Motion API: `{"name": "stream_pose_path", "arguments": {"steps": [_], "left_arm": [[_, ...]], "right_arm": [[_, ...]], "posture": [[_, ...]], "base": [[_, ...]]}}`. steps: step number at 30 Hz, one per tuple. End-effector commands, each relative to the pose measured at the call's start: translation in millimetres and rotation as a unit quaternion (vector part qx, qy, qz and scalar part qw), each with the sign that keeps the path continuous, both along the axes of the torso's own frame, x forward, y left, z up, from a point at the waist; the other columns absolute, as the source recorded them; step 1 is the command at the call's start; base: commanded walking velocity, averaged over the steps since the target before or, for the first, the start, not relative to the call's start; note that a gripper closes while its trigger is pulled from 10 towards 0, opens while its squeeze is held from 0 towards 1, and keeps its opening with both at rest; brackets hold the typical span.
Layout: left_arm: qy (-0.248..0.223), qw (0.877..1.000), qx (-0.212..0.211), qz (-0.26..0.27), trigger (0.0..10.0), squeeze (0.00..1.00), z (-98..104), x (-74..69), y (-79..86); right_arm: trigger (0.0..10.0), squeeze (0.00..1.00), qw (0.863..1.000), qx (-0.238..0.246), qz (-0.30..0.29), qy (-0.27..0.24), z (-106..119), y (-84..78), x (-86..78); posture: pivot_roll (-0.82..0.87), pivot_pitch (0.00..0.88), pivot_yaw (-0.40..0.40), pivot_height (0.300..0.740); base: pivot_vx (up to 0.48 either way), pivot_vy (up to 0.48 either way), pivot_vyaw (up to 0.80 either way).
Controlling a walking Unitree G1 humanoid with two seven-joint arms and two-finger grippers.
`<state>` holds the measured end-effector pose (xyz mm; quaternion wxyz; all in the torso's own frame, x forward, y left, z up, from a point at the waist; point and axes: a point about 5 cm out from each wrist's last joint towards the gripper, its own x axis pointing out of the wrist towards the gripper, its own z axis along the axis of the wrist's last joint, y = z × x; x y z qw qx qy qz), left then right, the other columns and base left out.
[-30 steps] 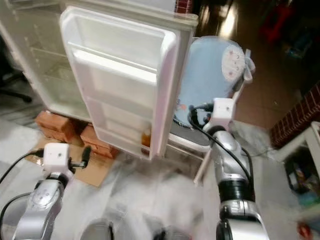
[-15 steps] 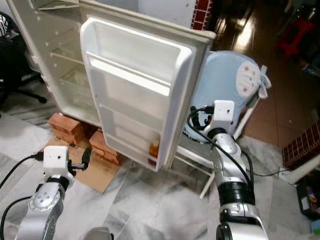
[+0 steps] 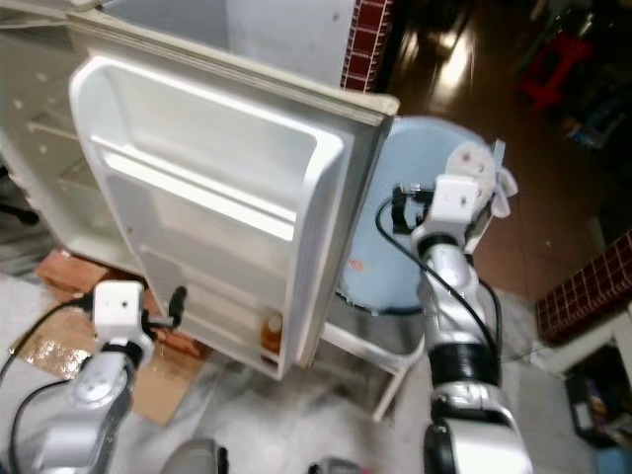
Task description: Restocking fridge
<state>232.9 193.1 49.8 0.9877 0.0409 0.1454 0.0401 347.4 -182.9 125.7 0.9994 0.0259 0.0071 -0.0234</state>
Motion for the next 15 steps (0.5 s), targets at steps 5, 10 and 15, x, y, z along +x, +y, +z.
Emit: {"name": "stream_pose_path", "arguments": {"steps": [5, 10, 15], "left_arm": [[0.024, 0.999, -0.006, 0.024, 10.0, 0.0, -7, -2.8, -1.9], [0.029, 0.999, -0.009, 0.034, 10.0, 0.0, -7, -3.1, 0.4], [0.04, 0.998, -0.001, 0.039, 10.0, 0.0, -8, -4.0, 1.1]], "right_arm": [[10.0, 0.0, 0.999, 0.034, 0.033, -0.002, 5, 7.0, 6.6], [10.0, 0.0, 0.995, 0.05, 0.088, -0.009, 9, 22.6, 7.9], [10.0, 0.0, 0.994, 0.062, 0.089, 0.001, 4, 23.9, 8.3]], "posture": [[0.13, 0.056, -0.084, 0.74], [0.13, 0.057, -0.085, 0.74], [0.14, 0.059, -0.085, 0.74]], "base": [[0.0, 0.0, 0.0], [0.0, 0.0, 0.6], [0.0, 0.246, 0.57]]}}
